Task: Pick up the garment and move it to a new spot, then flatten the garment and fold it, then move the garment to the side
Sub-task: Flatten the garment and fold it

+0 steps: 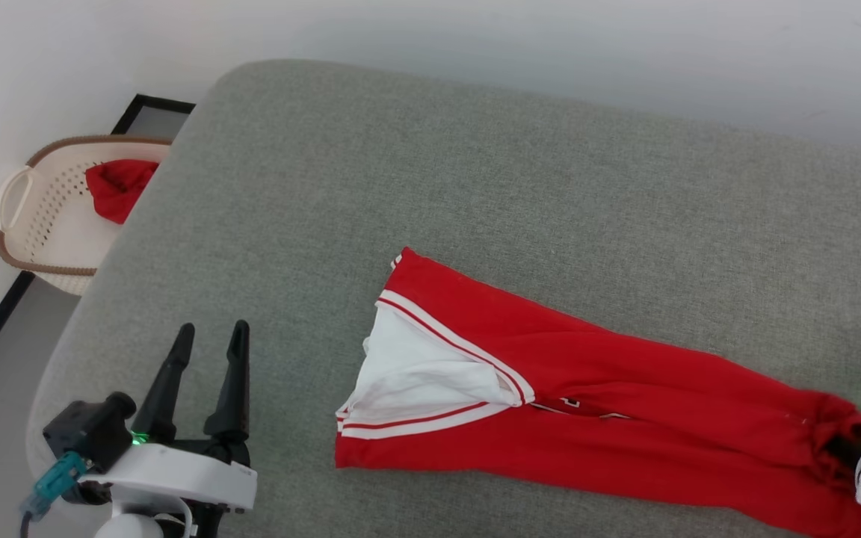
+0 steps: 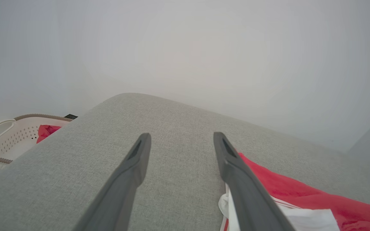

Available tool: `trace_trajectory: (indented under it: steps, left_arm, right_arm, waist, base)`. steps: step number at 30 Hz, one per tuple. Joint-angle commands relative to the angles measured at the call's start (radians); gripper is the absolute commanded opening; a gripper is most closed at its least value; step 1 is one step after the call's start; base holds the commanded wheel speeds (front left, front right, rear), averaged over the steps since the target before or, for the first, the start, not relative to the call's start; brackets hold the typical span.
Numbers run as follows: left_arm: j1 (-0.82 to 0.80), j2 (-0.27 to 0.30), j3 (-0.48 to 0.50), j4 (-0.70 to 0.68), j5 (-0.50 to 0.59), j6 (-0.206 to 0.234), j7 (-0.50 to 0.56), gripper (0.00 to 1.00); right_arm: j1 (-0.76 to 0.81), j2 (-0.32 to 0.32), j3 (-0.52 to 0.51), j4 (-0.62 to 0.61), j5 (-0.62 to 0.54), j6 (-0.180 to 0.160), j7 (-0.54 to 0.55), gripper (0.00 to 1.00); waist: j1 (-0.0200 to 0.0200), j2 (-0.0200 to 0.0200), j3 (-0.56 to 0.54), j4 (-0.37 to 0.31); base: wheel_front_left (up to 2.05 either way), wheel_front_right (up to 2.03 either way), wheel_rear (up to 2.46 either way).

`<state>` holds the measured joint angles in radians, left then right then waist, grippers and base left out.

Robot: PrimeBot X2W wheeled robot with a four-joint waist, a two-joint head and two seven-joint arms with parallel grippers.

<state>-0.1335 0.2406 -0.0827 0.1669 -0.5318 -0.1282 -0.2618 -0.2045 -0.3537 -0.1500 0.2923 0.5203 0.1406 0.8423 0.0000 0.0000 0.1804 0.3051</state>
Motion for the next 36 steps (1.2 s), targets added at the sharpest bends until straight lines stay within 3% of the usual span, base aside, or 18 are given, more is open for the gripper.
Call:
trace_trajectory:
  steps: [1,16,22,29,36]
  left_arm:
    - [0.002,0.001,0.004,-0.003,-0.004,-0.004,-0.003,1.00]
    - [0.043,0.009,0.025,-0.008,-0.001,-0.003,-0.003,1.00]
    - [0.064,0.018,0.034,-0.001,-0.001,-0.003,-0.003,1.00]
    - [0.092,0.013,0.044,0.004,0.018,-0.003,-0.003,1.00]
    - [0.117,0.006,0.038,0.007,0.011,-0.003,-0.003,1.00]
  right_arm:
    - [0.012,-0.023,-0.014,0.054,-0.016,-0.018,-0.009,0.00]
    - [-0.072,-0.171,-0.069,0.170,-0.043,-0.011,-0.094,0.00]
    - [-0.086,-0.218,-0.069,0.170,-0.036,-0.011,-0.079,0.00]
    - [-0.055,-0.167,-0.035,0.023,0.086,-0.011,-0.016,0.00]
    - [-0.026,-0.059,0.022,-0.193,0.198,-0.011,0.069,0.00]
  waist:
    - [0.0000,0.0000,0.000,-0.002]
    - [0.0000,0.0000,-0.039,-0.047]
    - [0.0000,0.0000,-0.071,-0.073]
    - [0.0000,0.0000,-0.116,-0.090]
    - [0.0000,0.0000,-0.152,-0.082]
  base:
    - [0.00,0.00,0.00]
    - [0.00,0.00,0.00]
    - [0.00,0.00,0.00]
    - [0.00,0.00,0.00]
    - [0.00,0.00,0.00]
